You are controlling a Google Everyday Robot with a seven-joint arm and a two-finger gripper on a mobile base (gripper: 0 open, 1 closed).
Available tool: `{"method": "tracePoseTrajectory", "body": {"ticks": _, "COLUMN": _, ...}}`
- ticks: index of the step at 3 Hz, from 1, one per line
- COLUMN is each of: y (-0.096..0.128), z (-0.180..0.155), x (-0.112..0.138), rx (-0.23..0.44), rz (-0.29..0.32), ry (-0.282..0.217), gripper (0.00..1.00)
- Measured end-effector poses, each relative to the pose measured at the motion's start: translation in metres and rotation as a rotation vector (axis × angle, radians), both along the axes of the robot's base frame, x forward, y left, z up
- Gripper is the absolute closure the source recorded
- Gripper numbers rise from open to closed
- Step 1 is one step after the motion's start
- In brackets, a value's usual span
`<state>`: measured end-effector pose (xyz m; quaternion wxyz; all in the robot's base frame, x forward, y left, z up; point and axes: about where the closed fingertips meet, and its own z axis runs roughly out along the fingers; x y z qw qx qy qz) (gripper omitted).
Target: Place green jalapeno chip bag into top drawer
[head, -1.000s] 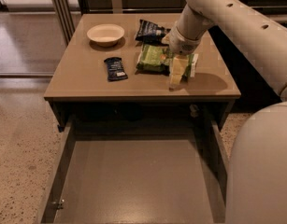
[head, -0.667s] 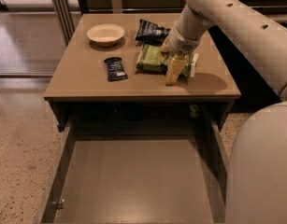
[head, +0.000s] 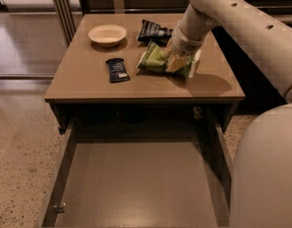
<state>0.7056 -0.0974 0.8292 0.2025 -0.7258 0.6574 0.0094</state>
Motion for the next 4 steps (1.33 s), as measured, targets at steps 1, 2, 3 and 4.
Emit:
{"method": "tracePoseTrajectory", "body": {"ticks": 1, "y": 0.0000, "z": 0.0000, "x": 0.0000, "rx": 0.000, "rz": 0.000, "ry": 0.000, "gripper": 0.96}}
{"method": "tracePoseTrajectory", "body": {"ticks": 2, "y": 0.0000, "z": -0.0001, "x": 0.0000, "rx": 0.000, "rz": 0.000, "ry": 0.000, "gripper": 1.00}}
{"method": "tracePoseTrajectory", "body": {"ticks": 3, "y": 0.0000, "z": 0.0001, "x": 0.0000, "rx": 0.000, "rz": 0.000, "ry": 0.000, "gripper": 1.00}}
{"method": "tracePoseTrajectory", "body": {"ticks": 4, "y": 0.0000, "z": 0.0041, "x": 0.0000, "rx": 0.000, "rz": 0.000, "ry": 0.000, "gripper": 1.00}}
